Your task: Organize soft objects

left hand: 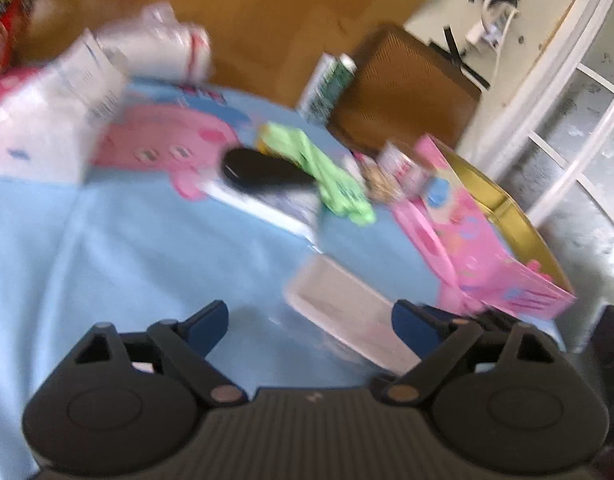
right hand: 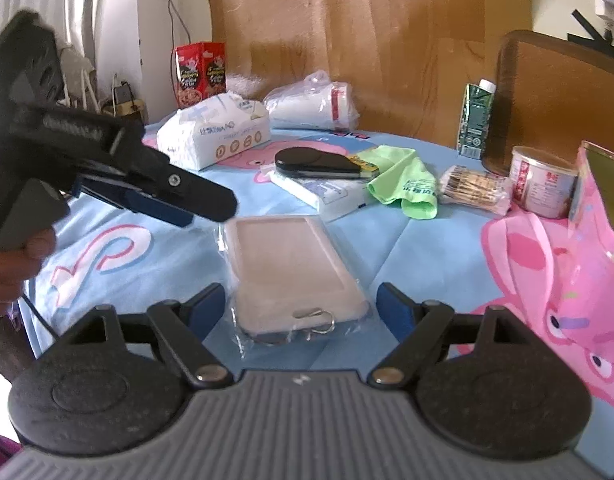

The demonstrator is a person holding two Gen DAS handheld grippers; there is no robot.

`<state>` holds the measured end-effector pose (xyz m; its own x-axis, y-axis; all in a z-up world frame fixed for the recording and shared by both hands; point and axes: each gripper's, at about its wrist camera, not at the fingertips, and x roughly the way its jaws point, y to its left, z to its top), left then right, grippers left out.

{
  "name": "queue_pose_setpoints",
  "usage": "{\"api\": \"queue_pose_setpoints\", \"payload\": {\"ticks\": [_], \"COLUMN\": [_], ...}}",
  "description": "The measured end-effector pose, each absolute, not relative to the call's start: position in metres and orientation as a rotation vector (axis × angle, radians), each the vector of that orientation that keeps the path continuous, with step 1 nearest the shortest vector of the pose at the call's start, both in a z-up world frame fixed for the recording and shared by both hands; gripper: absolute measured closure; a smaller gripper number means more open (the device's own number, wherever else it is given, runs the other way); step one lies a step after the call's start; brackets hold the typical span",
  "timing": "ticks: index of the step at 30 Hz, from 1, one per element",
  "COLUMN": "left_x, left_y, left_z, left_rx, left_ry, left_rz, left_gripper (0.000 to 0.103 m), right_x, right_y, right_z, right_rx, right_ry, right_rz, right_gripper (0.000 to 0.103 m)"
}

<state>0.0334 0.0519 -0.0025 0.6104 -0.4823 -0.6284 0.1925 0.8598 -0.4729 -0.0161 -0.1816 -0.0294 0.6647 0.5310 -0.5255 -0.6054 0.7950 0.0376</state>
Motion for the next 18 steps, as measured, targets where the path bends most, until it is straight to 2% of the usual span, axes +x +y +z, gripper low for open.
{"api": "queue_pose_setpoints", "payload": {"ticks": [1,3,4,5,7,9,18], "left_x": [0.036,0.036,0.036,0.036,0.037,0.042,0.078], "left_y": [0.048,0.039,0.034,0.03,0.024,0.021,-0.058], "left_z": [-0.005,-0.007,-0.007,-0.008,-0.008,-0.003,0.068], "left_rx": [-0.393,-0.39,-0.377,-0.367,-0.356,-0.355,-0.234], "left_ry": [0.854,0.855,0.854,0.844,0.833,0.825,0.665], "left_rz": [-0.418,-0.427,-0.425,-0.413,-0.395,-0.398,-0.578], "left_gripper": [0.021,0.022,0.022,0.026,0.034,0.038,0.038], "right_x": [-0.014,-0.012,-0.013,-0.015,-0.018,-0.019,-0.022], "right_y": [-0.181,-0.181,-0.181,-0.18,-0.181,-0.186,-0.242], "right_z": [-0.031,-0.032,-0.032,-0.032,-0.032,-0.031,0.016], "right_rx": [-0.15,-0.145,-0.153,-0.167,-0.167,-0.152,-0.145], "right_ry": [0.555,0.568,0.567,0.558,0.546,0.526,0.291], "right_rz": [0.649,0.657,0.663,0.658,0.638,0.609,0.386], "right_gripper": [0.018,0.019,0.026,0.029,0.032,0.033,0.033]}}
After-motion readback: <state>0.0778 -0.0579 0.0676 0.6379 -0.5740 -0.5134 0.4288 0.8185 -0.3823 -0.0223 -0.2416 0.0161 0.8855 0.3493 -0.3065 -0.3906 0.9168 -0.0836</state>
